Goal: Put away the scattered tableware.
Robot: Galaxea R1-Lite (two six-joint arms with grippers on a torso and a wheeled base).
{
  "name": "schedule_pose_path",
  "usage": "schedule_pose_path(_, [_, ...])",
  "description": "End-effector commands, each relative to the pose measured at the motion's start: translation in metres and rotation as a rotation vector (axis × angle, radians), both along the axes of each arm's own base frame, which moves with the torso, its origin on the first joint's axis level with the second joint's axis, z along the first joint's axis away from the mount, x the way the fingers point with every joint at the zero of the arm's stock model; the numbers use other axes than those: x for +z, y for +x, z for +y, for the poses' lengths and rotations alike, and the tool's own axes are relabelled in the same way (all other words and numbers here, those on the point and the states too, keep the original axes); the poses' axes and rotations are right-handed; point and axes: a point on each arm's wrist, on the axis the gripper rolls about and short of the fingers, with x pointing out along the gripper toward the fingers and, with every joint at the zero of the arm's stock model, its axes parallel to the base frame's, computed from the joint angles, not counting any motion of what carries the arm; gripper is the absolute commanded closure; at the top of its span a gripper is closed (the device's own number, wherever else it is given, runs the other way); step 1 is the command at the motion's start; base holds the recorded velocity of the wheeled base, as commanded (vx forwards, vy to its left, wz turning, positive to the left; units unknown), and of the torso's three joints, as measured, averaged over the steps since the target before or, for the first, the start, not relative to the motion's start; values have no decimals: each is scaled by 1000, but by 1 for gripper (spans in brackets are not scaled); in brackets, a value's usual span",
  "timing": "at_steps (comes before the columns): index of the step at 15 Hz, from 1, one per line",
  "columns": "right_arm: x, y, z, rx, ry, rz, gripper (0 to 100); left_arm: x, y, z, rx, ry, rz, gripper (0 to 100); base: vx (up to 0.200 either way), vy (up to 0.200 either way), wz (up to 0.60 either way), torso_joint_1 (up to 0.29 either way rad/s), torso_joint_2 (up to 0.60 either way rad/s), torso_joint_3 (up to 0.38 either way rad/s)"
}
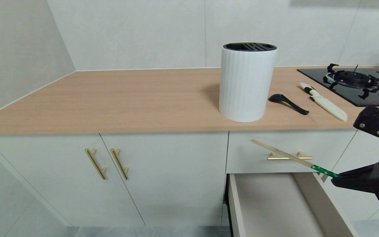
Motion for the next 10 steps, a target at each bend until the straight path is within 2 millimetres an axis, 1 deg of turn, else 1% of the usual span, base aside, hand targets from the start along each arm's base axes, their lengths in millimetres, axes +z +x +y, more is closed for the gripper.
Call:
schedule_pose_path(1, [-3,3,4,11,-8,16,100,0,0,0,1,0,0,0,0,0,0,-178,471,286])
schedule_pose_path(6, [-12,12,8,11,-27,54,100,0,0,0,1,0,0,0,0,0,0,-166,468,298])
schedule_pose_path(10, [-20,22,13,9,-48,95,100,0,0,0,-1,0,0,0,0,0,0,-121,437,308])
